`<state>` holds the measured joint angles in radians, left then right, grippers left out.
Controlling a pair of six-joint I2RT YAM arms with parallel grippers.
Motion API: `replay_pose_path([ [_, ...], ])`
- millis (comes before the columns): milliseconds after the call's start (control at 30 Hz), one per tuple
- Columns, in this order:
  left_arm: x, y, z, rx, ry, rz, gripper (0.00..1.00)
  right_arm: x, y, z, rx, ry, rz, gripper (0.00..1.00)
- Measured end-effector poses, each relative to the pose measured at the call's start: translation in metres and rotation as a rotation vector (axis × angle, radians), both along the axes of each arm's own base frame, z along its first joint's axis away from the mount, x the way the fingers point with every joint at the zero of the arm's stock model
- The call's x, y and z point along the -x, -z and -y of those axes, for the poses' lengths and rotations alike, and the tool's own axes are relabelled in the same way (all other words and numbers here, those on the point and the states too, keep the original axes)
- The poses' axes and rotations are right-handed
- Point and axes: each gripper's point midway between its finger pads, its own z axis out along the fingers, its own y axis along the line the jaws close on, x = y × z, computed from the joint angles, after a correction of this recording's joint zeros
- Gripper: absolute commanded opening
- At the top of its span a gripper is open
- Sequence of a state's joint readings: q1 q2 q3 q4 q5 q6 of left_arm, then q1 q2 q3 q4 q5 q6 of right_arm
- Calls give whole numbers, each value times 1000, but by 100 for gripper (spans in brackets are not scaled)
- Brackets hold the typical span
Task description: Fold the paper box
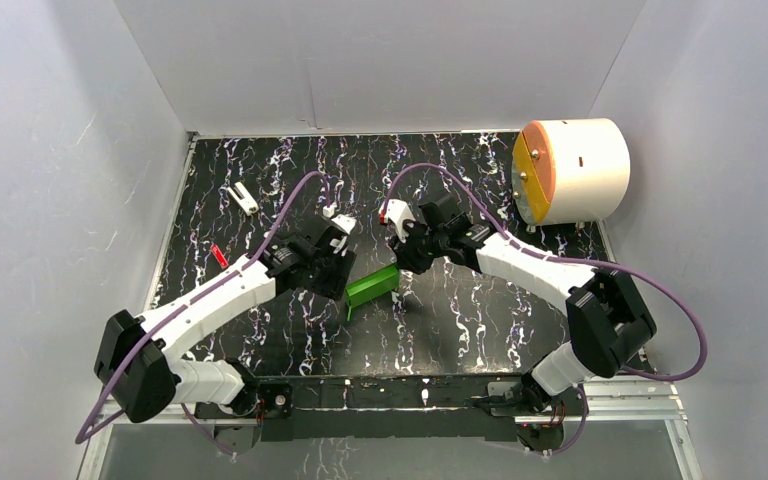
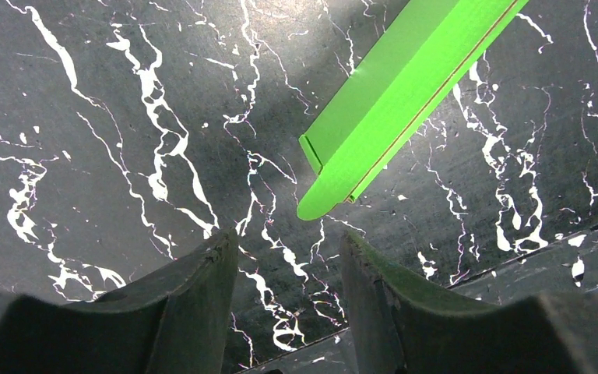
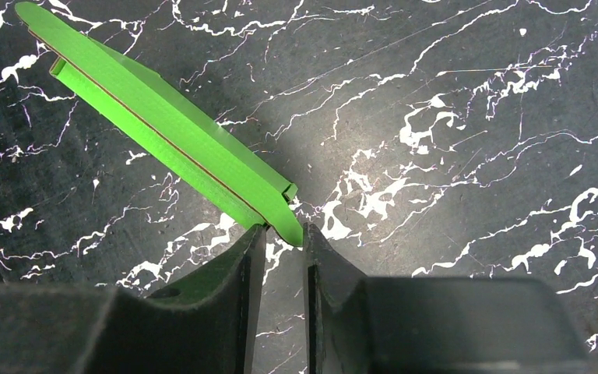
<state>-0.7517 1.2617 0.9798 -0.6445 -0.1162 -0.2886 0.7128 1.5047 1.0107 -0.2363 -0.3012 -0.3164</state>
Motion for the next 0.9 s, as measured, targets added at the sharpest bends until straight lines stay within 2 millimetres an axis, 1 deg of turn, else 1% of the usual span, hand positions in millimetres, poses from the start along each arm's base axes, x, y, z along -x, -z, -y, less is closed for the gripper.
replay_pose_path([
  [67, 0, 2, 0, -6, 0, -6, 47, 0, 1, 0, 0, -2, -3, 27],
  [200, 0, 7, 0, -20, 0, -21, 44, 1, 3, -1, 0, -6, -11, 25],
  [300, 0, 10, 0, -26, 0, -28, 40, 2, 3, -2, -1, -9, -15, 16],
  [367, 0, 11, 0, -29, 0, -32, 36, 2, 3, -2, -3, -10, -18, 12],
  [500, 0, 14, 1, -33, -2, -42, 23, 3, 3, -2, -5, -10, -21, 7],
  [567, 1, 15, 1, -33, -3, -47, 21, 3, 3, -2, -6, -10, -22, 5],
  [633, 0, 15, 2, -29, -4, -47, 21, 3, 3, -2, -6, -9, -22, 5],
  [733, 0, 15, 3, -24, -7, -44, 26, 3, 3, -2, -6, -9, -23, 5],
  [833, -1, 13, 4, -21, -10, -42, 32, 3, 3, -2, -6, -6, -25, 5],
  [900, -3, 11, 5, -15, -12, -39, 34, 3, 3, -2, -7, -3, -28, 5],
])
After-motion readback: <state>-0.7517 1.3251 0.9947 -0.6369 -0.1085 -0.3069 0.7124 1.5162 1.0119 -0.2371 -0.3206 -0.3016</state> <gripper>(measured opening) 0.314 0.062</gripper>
